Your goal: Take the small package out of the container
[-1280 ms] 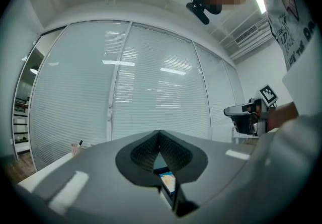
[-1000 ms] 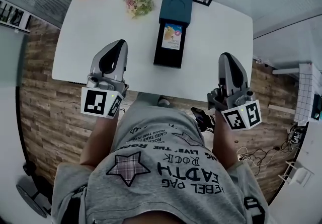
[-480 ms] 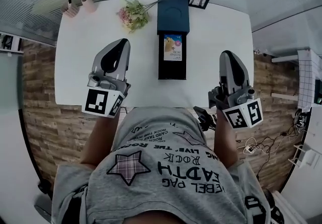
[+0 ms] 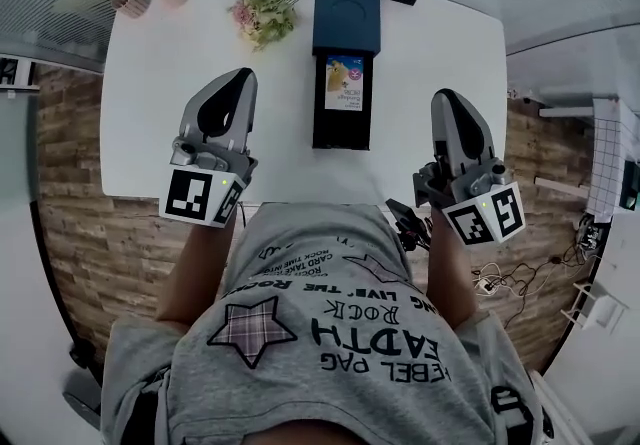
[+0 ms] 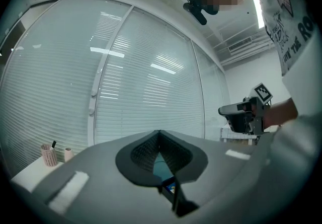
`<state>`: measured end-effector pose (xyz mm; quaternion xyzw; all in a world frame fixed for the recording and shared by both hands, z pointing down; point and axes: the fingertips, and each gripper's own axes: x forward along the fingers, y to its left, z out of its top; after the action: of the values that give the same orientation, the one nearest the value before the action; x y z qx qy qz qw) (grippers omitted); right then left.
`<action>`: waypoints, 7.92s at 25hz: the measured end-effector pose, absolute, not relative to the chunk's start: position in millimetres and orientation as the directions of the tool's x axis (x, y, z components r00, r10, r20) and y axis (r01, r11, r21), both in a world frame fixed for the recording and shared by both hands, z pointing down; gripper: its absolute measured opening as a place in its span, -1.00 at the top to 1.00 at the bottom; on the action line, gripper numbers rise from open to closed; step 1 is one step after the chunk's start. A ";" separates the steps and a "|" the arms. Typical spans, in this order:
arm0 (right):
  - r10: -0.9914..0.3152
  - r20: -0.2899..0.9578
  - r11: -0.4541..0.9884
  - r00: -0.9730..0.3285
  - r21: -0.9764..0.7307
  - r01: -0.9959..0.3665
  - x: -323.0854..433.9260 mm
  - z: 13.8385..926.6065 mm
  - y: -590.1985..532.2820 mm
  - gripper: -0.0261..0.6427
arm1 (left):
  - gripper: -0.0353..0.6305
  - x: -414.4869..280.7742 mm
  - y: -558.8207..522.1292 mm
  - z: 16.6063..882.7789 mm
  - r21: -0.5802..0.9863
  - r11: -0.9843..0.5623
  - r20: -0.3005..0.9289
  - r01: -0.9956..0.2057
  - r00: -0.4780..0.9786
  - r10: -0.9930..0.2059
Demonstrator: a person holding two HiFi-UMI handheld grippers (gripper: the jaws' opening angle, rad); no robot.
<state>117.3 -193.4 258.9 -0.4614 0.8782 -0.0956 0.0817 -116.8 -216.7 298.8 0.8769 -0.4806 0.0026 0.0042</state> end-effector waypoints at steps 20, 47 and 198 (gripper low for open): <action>-0.663 0.147 0.698 -0.734 -0.235 -0.677 91.4 338.1 -247.3 0.87 | 0.86 -97.9 -230.8 338.6 0.035 -0.452 0.055 -0.891 0.454 -0.889; -0.344 0.739 0.886 -0.580 0.049 -0.462 28.0 557.5 -257.1 0.87 | 0.86 -82.9 -255.9 383.2 0.066 -0.466 0.122 -0.882 0.471 -0.874; 0.007 0.650 0.982 -0.760 -0.147 -0.116 38.9 429.9 -134.5 0.70 | 0.59 20.0 -137.8 505.6 0.082 -0.946 0.460 -0.314 0.854 -0.244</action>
<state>38.9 -134.5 429.9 -0.0293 0.9339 -0.0893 -0.3451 20.0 -137.8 505.6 0.9597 -0.1454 0.2278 0.0775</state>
